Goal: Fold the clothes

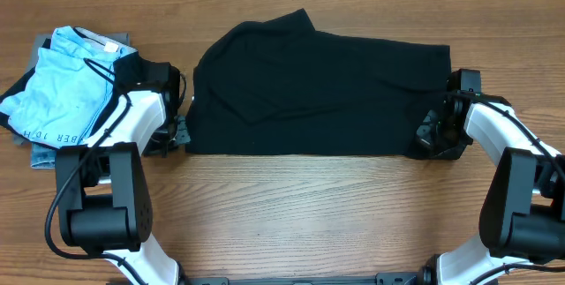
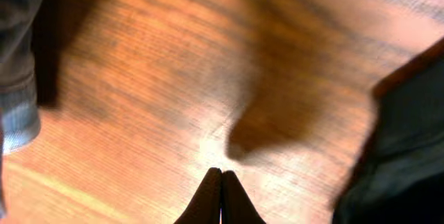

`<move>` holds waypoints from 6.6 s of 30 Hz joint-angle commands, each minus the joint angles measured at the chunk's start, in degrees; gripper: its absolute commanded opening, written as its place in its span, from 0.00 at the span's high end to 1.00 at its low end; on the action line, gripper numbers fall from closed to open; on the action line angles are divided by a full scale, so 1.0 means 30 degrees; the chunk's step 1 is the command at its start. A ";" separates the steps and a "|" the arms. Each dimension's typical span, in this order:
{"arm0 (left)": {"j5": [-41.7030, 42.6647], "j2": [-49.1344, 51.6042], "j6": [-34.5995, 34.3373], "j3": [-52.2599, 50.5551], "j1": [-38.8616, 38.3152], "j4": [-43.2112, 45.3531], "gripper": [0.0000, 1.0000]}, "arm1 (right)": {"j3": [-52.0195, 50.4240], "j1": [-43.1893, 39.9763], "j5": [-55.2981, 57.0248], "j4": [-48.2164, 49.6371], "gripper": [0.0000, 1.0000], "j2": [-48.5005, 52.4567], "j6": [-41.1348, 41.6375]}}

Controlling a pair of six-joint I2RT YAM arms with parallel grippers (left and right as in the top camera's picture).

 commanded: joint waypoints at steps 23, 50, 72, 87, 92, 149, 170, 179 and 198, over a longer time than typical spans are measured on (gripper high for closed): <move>0.8298 -0.1049 0.1945 0.1836 -0.0503 -0.2273 0.62 | -0.1217 -0.0270 0.0087 0.0182 0.87 0.1195 0.0270; 0.6652 0.0109 0.3381 0.0714 -0.0466 -0.0036 0.62 | -0.1217 -0.0270 -0.0386 0.0299 0.85 0.1195 0.0262; 0.5778 0.0146 0.3388 0.0029 -0.0466 -0.0073 0.75 | -0.1217 -0.0270 -0.0386 0.0299 0.85 0.1195 0.0262; 0.2346 0.0138 0.2288 -0.0590 -0.0226 -0.1246 0.96 | -0.1217 -0.0270 -0.0313 -0.0270 0.84 0.1195 0.0262; 0.0503 0.0138 0.1166 -0.0590 -0.0211 -0.1960 0.96 | -0.1217 -0.0270 0.0685 -0.0619 0.85 0.1195 0.0262; 0.8014 0.0131 0.5268 1.3617 -0.1523 -0.7512 0.04 | 1.1795 -0.0255 -0.1902 -0.9777 0.35 0.1173 -0.3759; 0.8306 0.0495 0.5676 1.2706 -0.1647 -0.8000 0.00 | 1.1876 -0.0255 -0.2193 -1.1999 0.41 0.1173 -0.4007; 0.8306 0.0495 0.5224 1.0601 -0.1647 -0.6870 0.00 | 0.9595 -0.0255 -0.2186 -1.1504 0.91 0.1173 -0.3956; 0.8451 0.0495 0.4634 1.0244 -0.1647 -0.6696 0.00 | 0.5727 0.2302 -1.3129 -0.9136 0.96 0.1173 -1.2356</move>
